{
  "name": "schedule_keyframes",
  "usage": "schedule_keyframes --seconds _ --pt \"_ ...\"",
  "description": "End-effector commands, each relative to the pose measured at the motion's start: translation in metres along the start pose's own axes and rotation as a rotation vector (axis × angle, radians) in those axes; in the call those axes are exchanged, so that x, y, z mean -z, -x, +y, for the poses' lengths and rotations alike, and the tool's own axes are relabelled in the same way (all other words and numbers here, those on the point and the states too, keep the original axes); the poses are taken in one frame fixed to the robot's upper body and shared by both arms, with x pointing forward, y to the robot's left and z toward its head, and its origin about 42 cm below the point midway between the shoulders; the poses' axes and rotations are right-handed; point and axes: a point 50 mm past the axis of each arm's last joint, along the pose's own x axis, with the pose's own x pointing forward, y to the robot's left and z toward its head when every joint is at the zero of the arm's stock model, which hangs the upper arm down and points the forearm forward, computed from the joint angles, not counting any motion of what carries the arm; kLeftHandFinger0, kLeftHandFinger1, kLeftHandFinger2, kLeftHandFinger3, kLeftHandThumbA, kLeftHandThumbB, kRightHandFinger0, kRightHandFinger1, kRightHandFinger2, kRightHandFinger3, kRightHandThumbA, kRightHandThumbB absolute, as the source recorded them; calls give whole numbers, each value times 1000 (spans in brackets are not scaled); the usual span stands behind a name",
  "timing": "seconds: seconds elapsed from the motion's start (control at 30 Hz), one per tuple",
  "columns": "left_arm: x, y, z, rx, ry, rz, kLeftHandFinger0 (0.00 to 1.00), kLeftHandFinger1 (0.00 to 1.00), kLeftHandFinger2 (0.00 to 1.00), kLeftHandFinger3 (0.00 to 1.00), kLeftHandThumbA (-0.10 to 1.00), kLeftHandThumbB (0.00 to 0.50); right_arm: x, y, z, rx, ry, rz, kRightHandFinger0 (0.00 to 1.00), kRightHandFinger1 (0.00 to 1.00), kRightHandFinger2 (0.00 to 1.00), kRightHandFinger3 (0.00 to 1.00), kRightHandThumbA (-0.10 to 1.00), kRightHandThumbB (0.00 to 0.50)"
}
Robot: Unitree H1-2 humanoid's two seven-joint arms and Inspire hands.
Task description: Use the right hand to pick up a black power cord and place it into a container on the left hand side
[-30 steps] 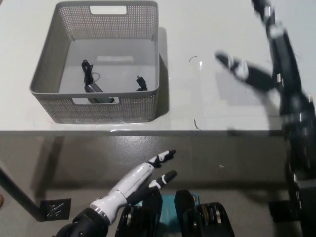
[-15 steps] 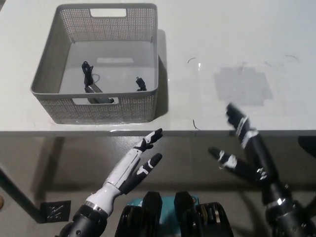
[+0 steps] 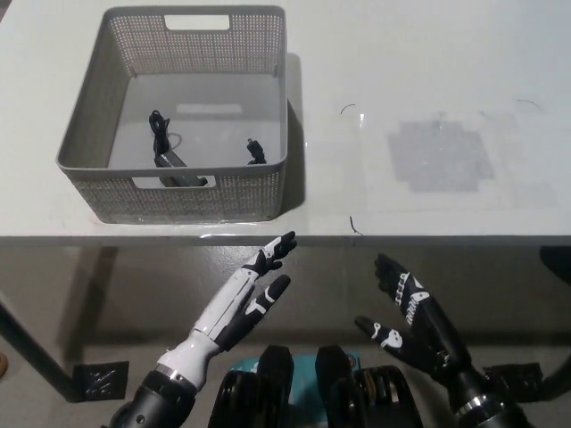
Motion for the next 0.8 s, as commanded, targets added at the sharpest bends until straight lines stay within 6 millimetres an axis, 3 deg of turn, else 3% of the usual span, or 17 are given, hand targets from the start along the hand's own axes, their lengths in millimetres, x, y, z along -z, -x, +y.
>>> schedule_keyframes --seconds 0.0,0.07,0.13,0.17,0.37,0.5,0.53,0.57,0.6,0.63,0.7,0.73,0.77 --pt "-7 -1 -2 1 15 8 1000 1000 1000 1000 1000 219 -3 -7 24 -3 -16 -120 1000 1000 1000 1000 1000 453" --pt "-5 2 -3 1 22 23 1000 1000 1000 1000 1000 194 1 -6 34 -21 -28 -121 1000 1000 1000 1000 1000 457" --pt "-4 4 -3 3 28 20 1000 1000 1000 1000 1000 203 4 -7 37 -38 -30 -122 1000 1000 1000 1000 1000 451" --pt "-4 4 -3 6 31 21 1000 1000 1000 1000 1000 230 5 -8 37 -34 -40 -121 1000 1000 1000 1000 1000 452" --pt "-6 3 -3 22 29 23 1000 1000 1000 1000 1000 254 5 -10 32 6 -67 -124 1000 1000 1000 1000 1000 457" --pt "-9 0 0 27 8 14 1000 1000 1000 1000 1000 242 2 -13 29 11 -76 -134 1000 1000 1000 1000 1000 459" --pt "-10 -2 1 28 -12 9 1000 1000 1000 1000 1000 253 1 -15 29 14 -73 -135 1000 1000 1000 1000 1000 462" --pt "-11 -3 2 28 -32 11 1000 1000 1000 1000 976 311 0 -16 28 16 -72 -138 1000 1000 1000 1000 1000 457" --pt "-12 -5 3 32 -51 7 1000 1000 1000 1000 882 345 -1 -17 27 16 -73 -142 1000 1000 1000 1000 1000 459" --pt "-14 -6 4 36 -52 13 1000 1000 1000 1000 641 378 -2 -18 26 17 -75 -142 1000 1000 1000 1000 1000 467" --pt "-17 -7 4 39 -38 29 1000 1000 1000 1000 367 409 -2 -17 25 21 -73 -138 1000 1000 1000 1000 1000 470" --pt "-17 -7 4 38 -29 32 1000 1000 1000 1000 179 384 -2 -17 25 25 -69 -136 1000 1000 1000 1000 1000 473" --pt "-17 -8 4 34 -25 31 1000 1000 1000 1000 70 405 -2 -17 25 27 -65 -134 1000 1000 1000 1000 1000 473"
